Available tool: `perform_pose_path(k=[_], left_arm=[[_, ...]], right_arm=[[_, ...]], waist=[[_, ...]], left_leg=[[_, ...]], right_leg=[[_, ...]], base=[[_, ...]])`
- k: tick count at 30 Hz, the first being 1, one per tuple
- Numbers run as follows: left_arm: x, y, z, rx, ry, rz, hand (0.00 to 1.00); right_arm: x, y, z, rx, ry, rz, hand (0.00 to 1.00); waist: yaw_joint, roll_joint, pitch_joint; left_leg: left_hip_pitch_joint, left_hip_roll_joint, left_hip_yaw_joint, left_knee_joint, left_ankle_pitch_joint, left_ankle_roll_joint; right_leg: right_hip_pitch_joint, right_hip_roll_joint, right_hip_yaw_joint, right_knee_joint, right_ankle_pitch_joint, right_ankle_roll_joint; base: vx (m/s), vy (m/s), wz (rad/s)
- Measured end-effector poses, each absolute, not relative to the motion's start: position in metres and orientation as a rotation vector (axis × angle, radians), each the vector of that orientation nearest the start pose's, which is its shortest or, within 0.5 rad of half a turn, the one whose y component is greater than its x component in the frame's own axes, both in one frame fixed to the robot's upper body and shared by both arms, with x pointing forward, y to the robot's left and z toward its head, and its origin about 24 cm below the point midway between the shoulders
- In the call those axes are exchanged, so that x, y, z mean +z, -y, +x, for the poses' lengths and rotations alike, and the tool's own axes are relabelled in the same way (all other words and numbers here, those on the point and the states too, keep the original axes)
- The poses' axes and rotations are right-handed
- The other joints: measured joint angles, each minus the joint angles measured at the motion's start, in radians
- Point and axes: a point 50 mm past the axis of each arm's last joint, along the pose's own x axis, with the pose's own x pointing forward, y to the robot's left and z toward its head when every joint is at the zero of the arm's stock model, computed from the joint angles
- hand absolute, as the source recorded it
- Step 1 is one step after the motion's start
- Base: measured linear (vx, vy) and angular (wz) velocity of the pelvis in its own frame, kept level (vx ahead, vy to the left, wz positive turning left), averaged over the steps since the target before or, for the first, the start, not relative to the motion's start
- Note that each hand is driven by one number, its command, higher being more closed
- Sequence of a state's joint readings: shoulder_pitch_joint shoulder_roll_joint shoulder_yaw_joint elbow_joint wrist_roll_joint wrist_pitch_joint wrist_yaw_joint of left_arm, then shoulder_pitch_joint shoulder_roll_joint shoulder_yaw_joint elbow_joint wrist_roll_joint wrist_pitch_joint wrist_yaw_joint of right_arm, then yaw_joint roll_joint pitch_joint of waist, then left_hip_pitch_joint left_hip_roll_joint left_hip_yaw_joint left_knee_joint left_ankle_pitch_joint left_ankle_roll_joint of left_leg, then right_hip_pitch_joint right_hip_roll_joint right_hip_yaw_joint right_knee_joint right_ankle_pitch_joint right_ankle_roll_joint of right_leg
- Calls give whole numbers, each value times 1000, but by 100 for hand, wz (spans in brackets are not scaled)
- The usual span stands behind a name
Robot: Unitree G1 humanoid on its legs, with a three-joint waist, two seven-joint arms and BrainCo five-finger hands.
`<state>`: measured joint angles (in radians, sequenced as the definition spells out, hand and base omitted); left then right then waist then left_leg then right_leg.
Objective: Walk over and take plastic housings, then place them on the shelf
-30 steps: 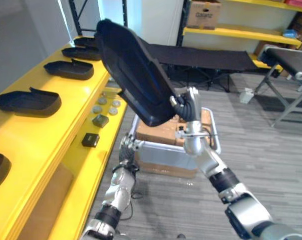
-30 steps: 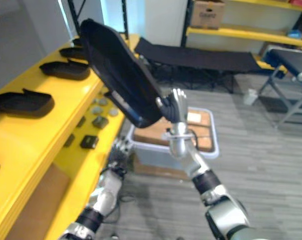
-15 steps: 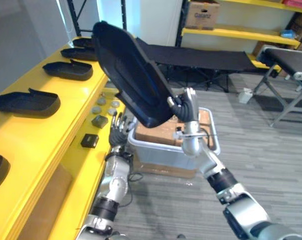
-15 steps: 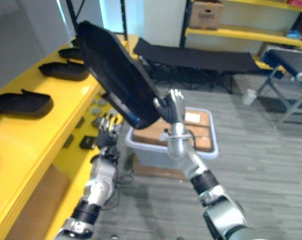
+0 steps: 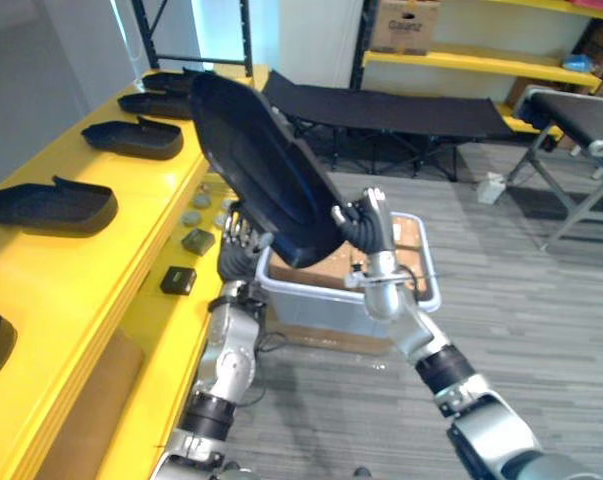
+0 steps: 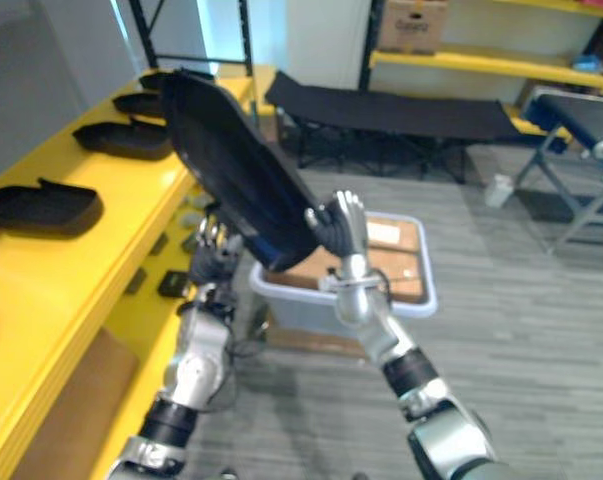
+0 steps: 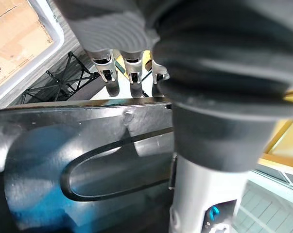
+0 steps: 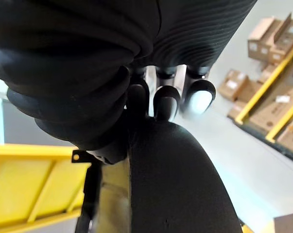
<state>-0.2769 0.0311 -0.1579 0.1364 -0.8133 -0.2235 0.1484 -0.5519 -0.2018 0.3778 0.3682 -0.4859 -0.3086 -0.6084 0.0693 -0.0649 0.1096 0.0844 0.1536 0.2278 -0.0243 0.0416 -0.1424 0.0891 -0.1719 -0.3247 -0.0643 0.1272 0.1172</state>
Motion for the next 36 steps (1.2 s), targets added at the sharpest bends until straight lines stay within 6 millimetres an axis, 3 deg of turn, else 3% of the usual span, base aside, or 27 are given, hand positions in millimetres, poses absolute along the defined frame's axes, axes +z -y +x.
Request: perform_pose_path(k=[6, 11, 17, 18, 30, 36], left_arm=[[89, -116, 300, -24, 159, -774, 0], [87, -117, 301, -12, 141, -772, 0], [82, -121, 302, 11, 128, -771, 0], [80, -121, 303, 16, 118, -769, 100], [84, -137, 302, 119, 201, -789, 100], [85, -141, 301, 136, 227, -799, 100]], right_arm=[[135, 77, 318, -36, 752, -579, 100], [134, 55, 308, 69, 803, -526, 100], [133, 49, 305, 116, 787, -504, 100], [131, 48, 303, 124, 784, -499, 100], [107, 46, 283, 187, 697, -414, 100], [109, 40, 274, 209, 716, -362, 100]], waist=[[-2, 0, 0], [-14, 0, 0], [-17, 0, 0], [-18, 0, 0], [-29, 1, 1], [-31, 4, 1]], left_leg=[[0, 0, 0, 0, 0, 0], [0, 0, 1, 0, -1, 0], [0, 0, 2, 1, -1, -1], [-1, 0, 2, 1, -2, -2], [-22, 1, 6, 32, -23, -2], [-17, 1, 25, 36, -30, -2]], right_leg=[[-1, 0, 0, -1, 0, 0], [-2, 0, 0, -3, -1, -1], [-2, 1, 0, -8, -1, -1], [-3, 1, 0, -10, -1, -1], [-13, 1, 8, -14, -1, -1], [-19, -2, 26, -14, -1, -1]], base=[[0, 0, 0], [0, 0, 0], [0, 0, 0], [0, 0, 0], [2, 6, -1], [-6, 17, -8]])
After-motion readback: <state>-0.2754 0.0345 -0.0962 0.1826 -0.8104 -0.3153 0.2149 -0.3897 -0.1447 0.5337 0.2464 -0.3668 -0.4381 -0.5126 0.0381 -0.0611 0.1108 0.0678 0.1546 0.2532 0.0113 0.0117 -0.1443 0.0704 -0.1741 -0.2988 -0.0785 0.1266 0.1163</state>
